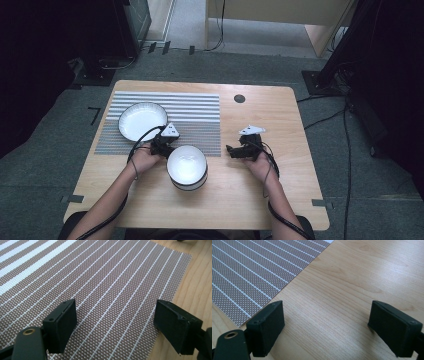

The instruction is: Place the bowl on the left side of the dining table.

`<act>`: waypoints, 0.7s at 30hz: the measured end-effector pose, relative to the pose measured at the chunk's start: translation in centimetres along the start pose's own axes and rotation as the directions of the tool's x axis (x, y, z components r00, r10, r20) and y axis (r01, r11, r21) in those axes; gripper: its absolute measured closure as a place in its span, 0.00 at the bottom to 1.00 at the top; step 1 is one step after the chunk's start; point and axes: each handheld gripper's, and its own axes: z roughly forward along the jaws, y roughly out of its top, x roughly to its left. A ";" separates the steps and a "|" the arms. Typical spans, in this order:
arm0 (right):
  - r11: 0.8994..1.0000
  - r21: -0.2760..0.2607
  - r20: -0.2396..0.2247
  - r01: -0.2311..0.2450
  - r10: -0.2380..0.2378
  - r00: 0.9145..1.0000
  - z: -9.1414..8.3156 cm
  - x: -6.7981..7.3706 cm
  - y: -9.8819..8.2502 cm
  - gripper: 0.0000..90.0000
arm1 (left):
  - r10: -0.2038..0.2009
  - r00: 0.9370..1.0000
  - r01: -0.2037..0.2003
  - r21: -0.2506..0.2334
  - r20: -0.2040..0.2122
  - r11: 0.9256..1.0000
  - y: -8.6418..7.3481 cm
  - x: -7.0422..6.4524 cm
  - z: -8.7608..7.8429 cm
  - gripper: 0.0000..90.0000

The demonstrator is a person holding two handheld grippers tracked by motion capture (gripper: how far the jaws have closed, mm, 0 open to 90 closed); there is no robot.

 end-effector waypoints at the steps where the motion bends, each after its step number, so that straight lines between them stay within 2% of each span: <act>1: 1.000 0.000 0.000 0.000 0.000 1.000 0.0 0.0 0.0 0.14 | -0.002 1.000 0.002 -0.007 0.001 1.000 -0.1 0.0 0.0 0.20; 9: 1.000 0.000 0.000 0.000 0.000 1.000 0.0 0.0 0.0 0.14 | 0.001 1.000 -0.001 -0.006 -0.002 1.000 -0.1 0.0 0.0 0.20; 12: 1.000 0.000 0.000 0.000 0.000 1.000 0.0 0.0 0.0 0.14 | 0.015 1.000 -0.015 -0.003 -0.019 1.000 -0.1 -0.2 0.1 0.21; 15: 1.000 0.000 0.000 0.000 0.000 1.000 0.0 0.0 0.0 0.14 | 0.015 1.000 -0.015 -0.004 -0.020 1.000 -0.1 -0.2 0.1 0.21; 21: 1.000 0.000 0.004 -0.003 0.003 1.000 0.0 0.1 0.0 0.14 | -0.003 0.999 0.003 -0.005 -0.037 1.000 -0.1 -0.3 0.0 0.21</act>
